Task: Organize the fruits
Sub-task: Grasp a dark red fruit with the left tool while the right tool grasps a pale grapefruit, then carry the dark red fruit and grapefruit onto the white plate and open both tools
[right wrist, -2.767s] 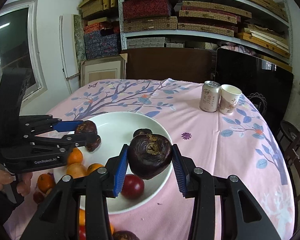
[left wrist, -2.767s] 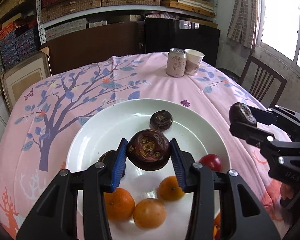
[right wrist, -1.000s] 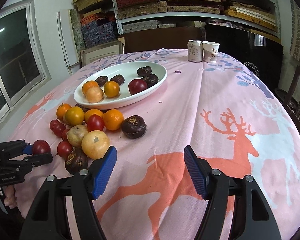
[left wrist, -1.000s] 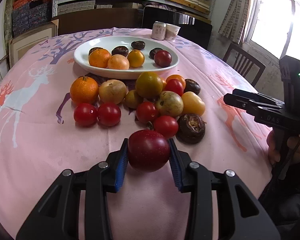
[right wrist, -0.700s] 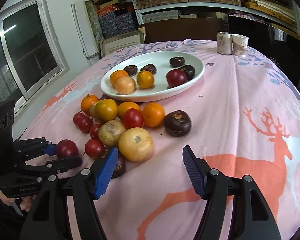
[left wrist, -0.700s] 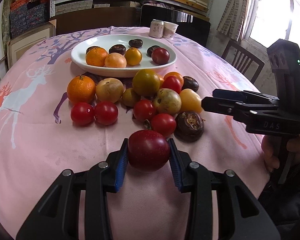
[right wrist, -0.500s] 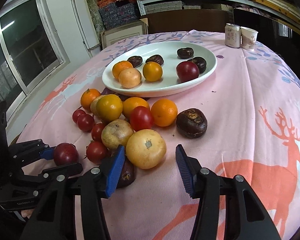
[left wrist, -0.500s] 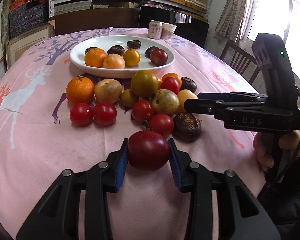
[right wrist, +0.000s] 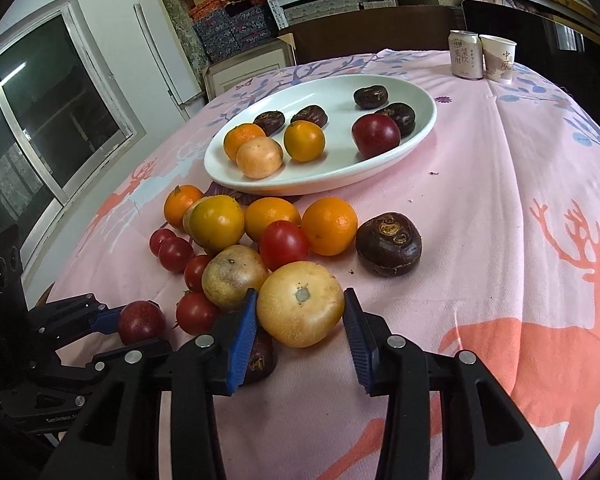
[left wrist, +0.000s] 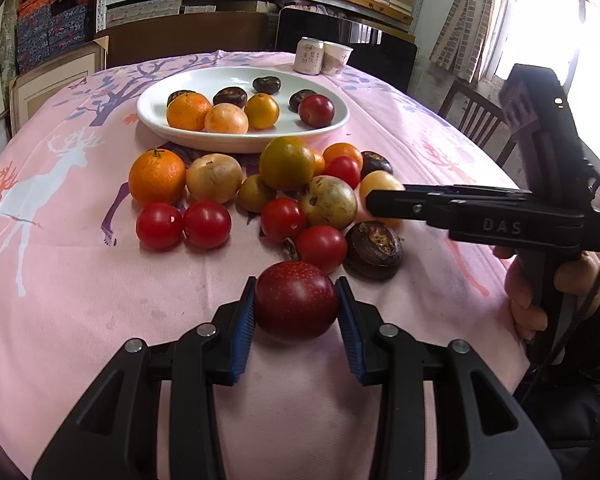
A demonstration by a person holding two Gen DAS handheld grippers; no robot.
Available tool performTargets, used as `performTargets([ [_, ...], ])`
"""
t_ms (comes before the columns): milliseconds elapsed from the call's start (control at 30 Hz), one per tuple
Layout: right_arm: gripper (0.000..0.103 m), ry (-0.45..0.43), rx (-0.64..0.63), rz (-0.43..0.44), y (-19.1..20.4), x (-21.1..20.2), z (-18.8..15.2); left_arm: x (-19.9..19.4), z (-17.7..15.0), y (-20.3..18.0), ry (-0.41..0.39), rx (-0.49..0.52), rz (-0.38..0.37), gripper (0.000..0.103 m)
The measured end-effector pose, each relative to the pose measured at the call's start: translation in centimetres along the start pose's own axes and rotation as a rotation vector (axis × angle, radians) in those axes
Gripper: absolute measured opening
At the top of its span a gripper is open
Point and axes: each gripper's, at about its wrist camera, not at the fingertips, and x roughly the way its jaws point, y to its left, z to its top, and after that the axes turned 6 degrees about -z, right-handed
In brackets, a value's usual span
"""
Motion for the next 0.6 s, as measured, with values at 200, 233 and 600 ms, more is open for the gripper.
performTargets([
  [200, 0.043, -0.024, -0.005, -0.014, -0.5, -1.0, -0.7, 0.7, 0.0, -0.4, 0.038, 0.022, 0.029, 0.042],
  [233, 0.043, -0.026, 0.0, -0.017, -0.7, -1.1, -0.7, 0.8, 0.0, -0.7, 0.041, 0.036, 0.045, 0.043],
  [600, 0.043, -0.039, 0.025, -0.027, -2.0, -1.8, -1.3, 1.0, 0.0, -1.1, 0.038, 0.056, 0.071, 0.041],
])
